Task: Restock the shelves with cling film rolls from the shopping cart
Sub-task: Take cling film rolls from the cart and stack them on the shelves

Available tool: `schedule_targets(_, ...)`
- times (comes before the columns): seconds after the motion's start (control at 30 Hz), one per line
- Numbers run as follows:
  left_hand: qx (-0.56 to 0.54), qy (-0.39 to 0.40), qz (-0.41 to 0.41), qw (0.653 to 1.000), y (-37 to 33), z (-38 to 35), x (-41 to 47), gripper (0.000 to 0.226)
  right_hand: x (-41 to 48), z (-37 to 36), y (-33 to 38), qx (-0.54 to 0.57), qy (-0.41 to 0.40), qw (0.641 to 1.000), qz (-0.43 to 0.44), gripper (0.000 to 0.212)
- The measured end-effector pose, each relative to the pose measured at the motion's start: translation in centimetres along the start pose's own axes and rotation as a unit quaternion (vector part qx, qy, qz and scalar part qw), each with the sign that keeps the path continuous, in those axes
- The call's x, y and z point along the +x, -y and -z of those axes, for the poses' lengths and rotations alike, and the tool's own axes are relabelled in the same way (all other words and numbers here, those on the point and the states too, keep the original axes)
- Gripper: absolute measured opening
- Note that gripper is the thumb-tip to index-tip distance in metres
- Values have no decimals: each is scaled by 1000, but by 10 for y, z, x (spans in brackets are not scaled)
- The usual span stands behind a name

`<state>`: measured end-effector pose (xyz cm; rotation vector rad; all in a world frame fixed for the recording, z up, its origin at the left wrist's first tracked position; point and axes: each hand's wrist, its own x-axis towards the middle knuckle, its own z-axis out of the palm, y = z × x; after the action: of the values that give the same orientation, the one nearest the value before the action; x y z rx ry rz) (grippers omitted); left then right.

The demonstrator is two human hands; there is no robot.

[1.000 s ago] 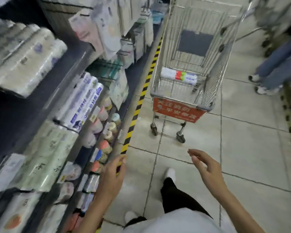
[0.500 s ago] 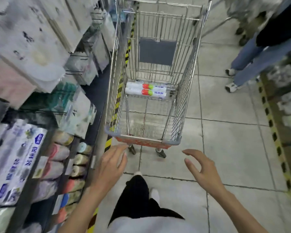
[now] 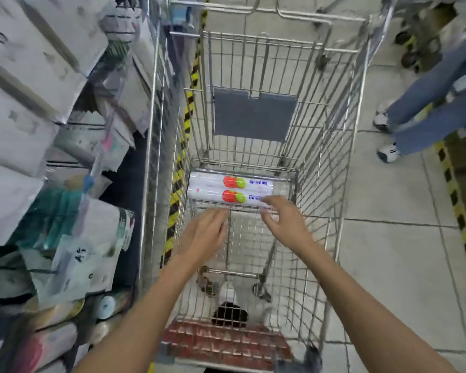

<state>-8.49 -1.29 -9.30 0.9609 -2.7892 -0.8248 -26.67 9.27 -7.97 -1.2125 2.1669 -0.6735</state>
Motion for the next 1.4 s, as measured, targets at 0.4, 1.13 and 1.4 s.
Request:
schedule_targets(0.4, 237, 124, 67, 961, 127, -136, 138, 65, 224, -128, -96, -176, 166, 970, -33, 54)
schedule_targets(1.13, -145, 182, 312, 921, 67, -84, 80, 52, 149, -3, -4, -24, 117, 985, -125, 37)
schedule_targets(1.4, -605, -29, 352, 714, -22, 49, 15, 22, 22, 81, 72, 268, 103, 950, -118, 28)
